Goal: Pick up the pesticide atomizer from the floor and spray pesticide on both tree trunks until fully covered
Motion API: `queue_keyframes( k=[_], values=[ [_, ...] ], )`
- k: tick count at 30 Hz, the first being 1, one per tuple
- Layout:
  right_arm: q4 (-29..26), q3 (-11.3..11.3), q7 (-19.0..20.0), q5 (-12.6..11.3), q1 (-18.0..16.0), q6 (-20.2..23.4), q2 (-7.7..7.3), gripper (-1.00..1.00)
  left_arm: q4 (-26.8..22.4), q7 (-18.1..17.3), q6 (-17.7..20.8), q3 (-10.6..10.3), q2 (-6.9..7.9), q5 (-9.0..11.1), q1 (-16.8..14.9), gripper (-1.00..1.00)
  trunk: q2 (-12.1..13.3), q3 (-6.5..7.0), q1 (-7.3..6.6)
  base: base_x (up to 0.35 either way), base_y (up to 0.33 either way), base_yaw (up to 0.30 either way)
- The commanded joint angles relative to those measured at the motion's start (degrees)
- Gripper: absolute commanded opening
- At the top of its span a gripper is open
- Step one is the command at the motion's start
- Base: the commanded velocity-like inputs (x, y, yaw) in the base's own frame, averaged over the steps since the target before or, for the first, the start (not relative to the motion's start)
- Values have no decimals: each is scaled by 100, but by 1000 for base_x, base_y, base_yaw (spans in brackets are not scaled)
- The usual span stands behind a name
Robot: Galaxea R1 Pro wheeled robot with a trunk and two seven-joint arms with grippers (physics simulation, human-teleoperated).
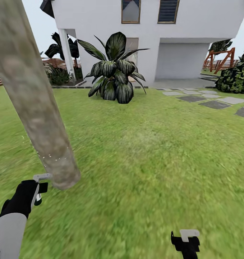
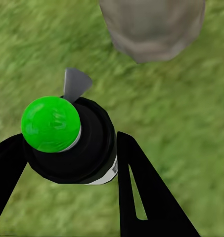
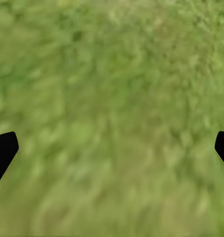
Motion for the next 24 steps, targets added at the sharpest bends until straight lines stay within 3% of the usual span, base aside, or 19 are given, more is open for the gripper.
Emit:
queue_keyframes(
  k=[1, 11, 19, 22, 24],
  values=[
    [6, -41, -22, 61, -3, -16, -1, 100, -6, -26, 24, 8, -7, -36, -6, -100, -2, -5, 1, 135, -239, 246],
    [6, -41, -22, 61, -3, -16, -1, 100, -55, -39, 33, 0, -38, -6, -6, -100, -2, -5, 1, 13, -271, 45],
    [6, -41, -22, 61, -3, -16, -1, 100, -88, -82, 112, -52, -35, -9, -104, -100, -2, -5, 1, 0, -72, 262],
    [6, -41, -22, 61, -3, -16, -1, 100, -83, -100, 207, -58, -35, -15, -307, -100, -2, -5, 1, 0, -1, 231],
    [6, -41, -22, 61, -3, -16, -1, 100, -83, -112, 540, -64, -40, -19, -574, -100, -2, -5, 1, 0, 0, 42]
  ],
)
